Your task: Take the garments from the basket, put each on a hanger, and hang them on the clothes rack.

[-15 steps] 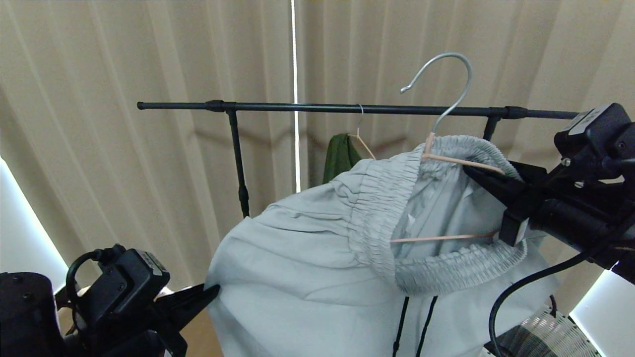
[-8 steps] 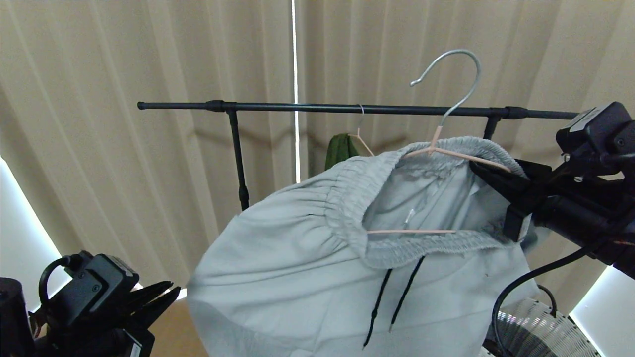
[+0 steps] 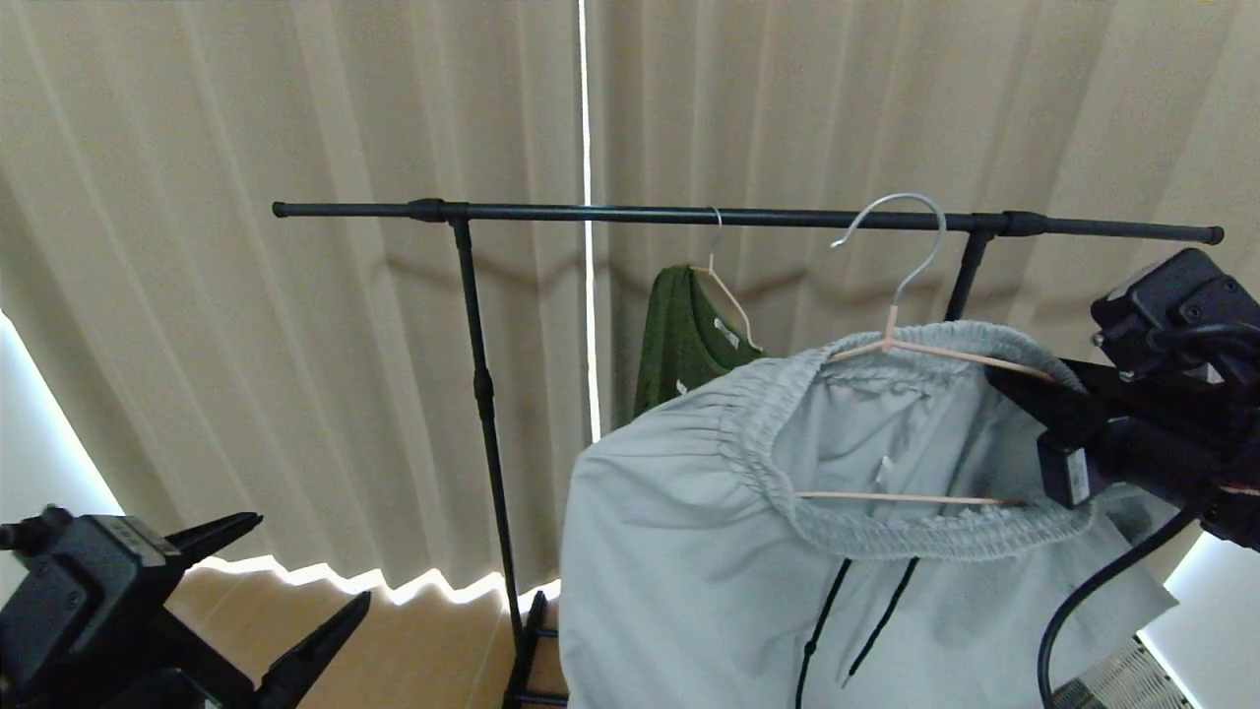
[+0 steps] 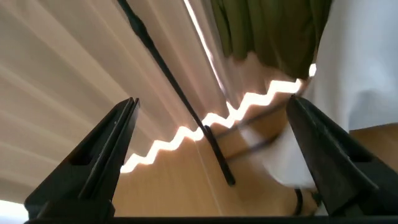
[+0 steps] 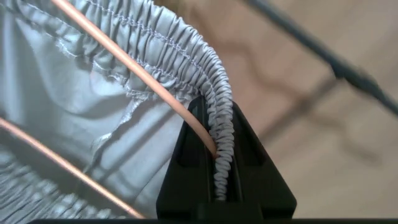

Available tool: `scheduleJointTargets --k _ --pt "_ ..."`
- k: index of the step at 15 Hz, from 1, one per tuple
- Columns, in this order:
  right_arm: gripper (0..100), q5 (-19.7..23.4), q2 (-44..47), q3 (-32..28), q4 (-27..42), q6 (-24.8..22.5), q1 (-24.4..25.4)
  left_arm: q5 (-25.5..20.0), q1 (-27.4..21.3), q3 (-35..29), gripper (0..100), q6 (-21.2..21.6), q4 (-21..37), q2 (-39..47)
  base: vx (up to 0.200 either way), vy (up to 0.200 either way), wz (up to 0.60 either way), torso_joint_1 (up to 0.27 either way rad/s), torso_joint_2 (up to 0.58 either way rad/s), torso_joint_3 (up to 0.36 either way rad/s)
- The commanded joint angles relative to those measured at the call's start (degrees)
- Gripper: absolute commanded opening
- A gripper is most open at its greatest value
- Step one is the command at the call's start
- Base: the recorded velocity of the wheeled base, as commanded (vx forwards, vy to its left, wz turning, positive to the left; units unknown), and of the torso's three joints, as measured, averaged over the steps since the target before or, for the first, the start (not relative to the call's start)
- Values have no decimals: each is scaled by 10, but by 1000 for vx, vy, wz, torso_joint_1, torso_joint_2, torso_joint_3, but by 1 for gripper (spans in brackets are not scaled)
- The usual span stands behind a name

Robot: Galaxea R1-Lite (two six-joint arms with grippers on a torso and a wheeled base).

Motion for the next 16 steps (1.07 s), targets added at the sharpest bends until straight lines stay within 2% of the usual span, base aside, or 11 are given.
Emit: scheduleJointTargets --k 1,3,4,5,6,9,11,12,14,15,16 --pt "0 -20 -52 -1 50 0 -40 3 5 38 100 2 5 -126 0 0 0 0 0 0" --pt "0 -21 -67 0 82 0 -66 8 19 38 100 2 40 -168 0 0 0 0 0 0" --pt "0 -21 -84 4 108 0 -108 11 63 38 100 -1 115 -236 0 0 0 0 0 0" --pt "0 -22 -87 5 114 0 -121 11 74 38 100 -3 130 -252 0 0 0 0 0 0" --pt "0 -30 -96 5 132 0 -168 11 96 38 100 -4 180 -313 0 0 0 0 0 0" --pt "0 -38 -110 12 138 0 -226 15 100 38 100 -5 254 -413 0 0 0 0 0 0" --pt "0 -62 -130 29 138 -1 -256 14 100 38 100 -97 316 -449 0 0 0 0 0 0" --pt "0 -72 -136 37 138 -1 -265 13 100 38 100 -122 342 -462 0 0 0 0 0 0" --pt "0 -81 -146 54 137 -1 -295 11 100 38 100 -137 427 -550 0 0 0 0 0 0" --pt "0 -81 -150 57 136 -1 -304 15 99 38 100 -136 441 -585 0 0 0 0 0 0" --pt "0 -81 -151 59 136 0 -310 27 99 38 100 -137 440 -576 0 0 0 0 0 0"
